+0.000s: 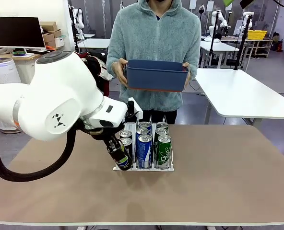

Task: Fill the beverage cans into the dispenser.
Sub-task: Place the picked Pepsi coke in the line of the Automatic Can Dispenser with the same cans.

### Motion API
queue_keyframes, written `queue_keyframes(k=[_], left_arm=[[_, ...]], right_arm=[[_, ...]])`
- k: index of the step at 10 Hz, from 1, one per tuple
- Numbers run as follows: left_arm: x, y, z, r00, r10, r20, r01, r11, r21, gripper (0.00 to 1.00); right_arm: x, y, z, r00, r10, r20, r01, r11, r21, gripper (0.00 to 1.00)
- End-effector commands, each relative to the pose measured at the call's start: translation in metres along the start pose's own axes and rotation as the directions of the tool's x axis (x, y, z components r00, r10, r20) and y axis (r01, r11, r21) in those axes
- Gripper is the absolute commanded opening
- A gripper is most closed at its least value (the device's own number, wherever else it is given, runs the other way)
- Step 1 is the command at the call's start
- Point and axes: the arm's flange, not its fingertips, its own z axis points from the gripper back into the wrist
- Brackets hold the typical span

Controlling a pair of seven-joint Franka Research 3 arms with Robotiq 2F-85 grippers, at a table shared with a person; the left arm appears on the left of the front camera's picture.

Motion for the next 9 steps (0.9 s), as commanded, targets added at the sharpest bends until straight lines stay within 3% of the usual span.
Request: queue_keyframes(k=[1,4,6,9], left_arm=[[0.006,0.011,-0.015,0.999,-0.044,0.002,0.044,0.997,0.068,0.58],[0.006,0.025,-0.027,0.998,-0.053,-0.037,0.055,0.997,0.055,0.58],[0.005,0.033,-0.029,0.998,-0.063,-0.006,0.064,0.996,0.064,0.58],[0.001,0.019,-0.029,0.998,-0.043,-0.041,0.044,0.998,0.035,0.58]], right_arm=[[0.0,0.0,0.0,1.0,-0.001,0.004,0.001,1.0,-0.002,1.0],[0.0,0.0,0.0,1.0,-0.001,0.004,0.001,1.0,-0.002,1.0],[0.0,0.0,0.0,1.0,-0.001,0.004,0.001,1.0,-0.002,1.0],[0.0,0.0,0.0,1.0,-0.001,0.004,0.001,1.0,-0.002,1.0]])
